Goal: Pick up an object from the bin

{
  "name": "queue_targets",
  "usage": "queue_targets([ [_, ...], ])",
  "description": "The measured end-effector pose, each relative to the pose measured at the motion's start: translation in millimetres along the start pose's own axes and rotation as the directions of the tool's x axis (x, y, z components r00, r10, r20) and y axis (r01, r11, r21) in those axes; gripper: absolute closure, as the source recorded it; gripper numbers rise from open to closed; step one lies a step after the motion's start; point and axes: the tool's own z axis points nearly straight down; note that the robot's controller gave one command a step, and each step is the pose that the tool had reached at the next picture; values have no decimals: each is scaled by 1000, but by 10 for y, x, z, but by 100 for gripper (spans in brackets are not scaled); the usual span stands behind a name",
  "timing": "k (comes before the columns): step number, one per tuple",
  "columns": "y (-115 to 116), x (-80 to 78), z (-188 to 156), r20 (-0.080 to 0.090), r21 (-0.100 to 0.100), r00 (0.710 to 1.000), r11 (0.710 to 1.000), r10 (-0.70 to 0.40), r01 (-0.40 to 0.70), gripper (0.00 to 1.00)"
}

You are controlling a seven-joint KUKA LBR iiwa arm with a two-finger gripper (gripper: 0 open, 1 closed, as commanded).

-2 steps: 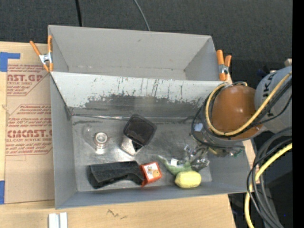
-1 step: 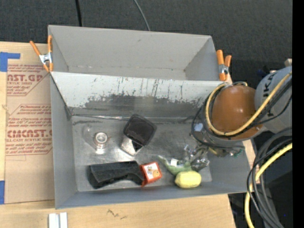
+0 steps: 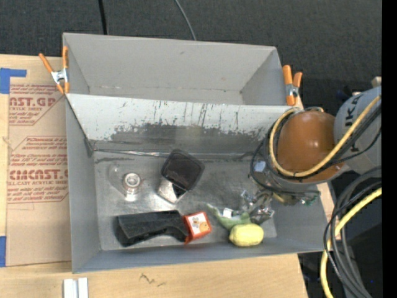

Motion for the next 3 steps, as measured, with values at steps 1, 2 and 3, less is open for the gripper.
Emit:
queue_targets([
  [1,22,7,-176,-4,-7,1000,1000,0,0,100],
  [2,21,1,-369,-4,-8,1000,1000,0,0,100],
  [3,23,0,-607,-4,-7,1000,1000,0,0,100],
])
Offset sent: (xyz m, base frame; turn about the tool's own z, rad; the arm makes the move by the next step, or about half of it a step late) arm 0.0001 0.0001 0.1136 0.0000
